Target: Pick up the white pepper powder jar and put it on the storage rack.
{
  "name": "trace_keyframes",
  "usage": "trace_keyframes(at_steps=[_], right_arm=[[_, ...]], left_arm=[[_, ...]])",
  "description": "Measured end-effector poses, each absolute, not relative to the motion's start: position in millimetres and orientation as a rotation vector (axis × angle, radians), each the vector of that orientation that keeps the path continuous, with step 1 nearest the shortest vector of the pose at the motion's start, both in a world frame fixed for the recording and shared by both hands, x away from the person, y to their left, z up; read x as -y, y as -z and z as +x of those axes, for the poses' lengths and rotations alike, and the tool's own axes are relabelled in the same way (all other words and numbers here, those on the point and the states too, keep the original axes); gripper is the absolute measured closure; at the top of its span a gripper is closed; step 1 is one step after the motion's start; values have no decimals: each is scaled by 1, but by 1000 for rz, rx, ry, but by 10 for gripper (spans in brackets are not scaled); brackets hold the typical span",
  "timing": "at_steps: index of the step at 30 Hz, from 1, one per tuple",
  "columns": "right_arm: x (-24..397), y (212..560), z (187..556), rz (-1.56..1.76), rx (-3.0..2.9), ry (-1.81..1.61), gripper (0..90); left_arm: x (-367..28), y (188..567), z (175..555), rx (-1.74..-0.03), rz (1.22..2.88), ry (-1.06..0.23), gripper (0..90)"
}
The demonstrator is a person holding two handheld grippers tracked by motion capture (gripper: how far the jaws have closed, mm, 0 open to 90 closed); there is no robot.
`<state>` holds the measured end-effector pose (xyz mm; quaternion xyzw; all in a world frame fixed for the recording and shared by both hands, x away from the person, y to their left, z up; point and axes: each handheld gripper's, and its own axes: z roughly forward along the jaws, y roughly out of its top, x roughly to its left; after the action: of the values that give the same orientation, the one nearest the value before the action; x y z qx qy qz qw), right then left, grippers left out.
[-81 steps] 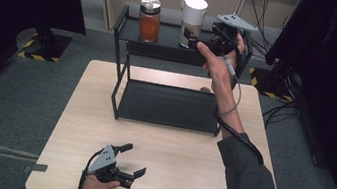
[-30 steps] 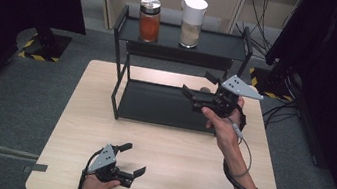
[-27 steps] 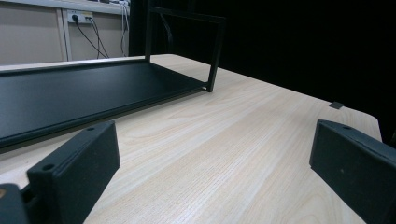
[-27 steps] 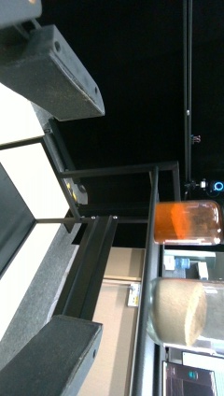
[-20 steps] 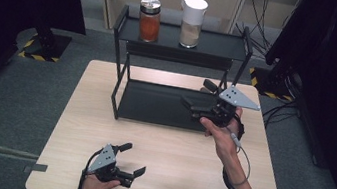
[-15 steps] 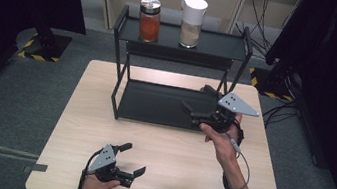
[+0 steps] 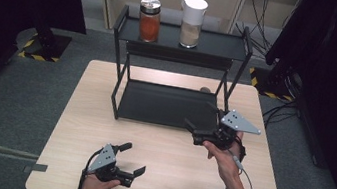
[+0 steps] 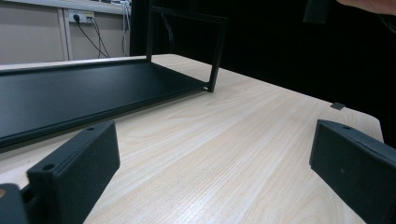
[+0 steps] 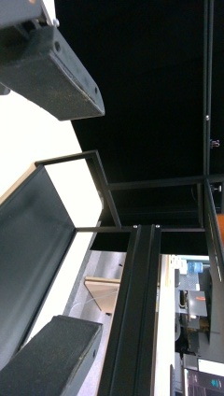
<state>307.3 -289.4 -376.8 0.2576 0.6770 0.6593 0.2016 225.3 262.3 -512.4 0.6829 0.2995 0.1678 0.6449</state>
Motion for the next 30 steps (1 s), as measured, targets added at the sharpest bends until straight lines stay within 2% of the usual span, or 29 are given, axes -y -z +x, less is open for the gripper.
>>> trace_keyframes(at_steps=[30], right_arm=[[293, 435, 263, 759, -1976, -1820, 4]], left_arm=[[-263, 512, 225, -684, 1553, -386, 9]])
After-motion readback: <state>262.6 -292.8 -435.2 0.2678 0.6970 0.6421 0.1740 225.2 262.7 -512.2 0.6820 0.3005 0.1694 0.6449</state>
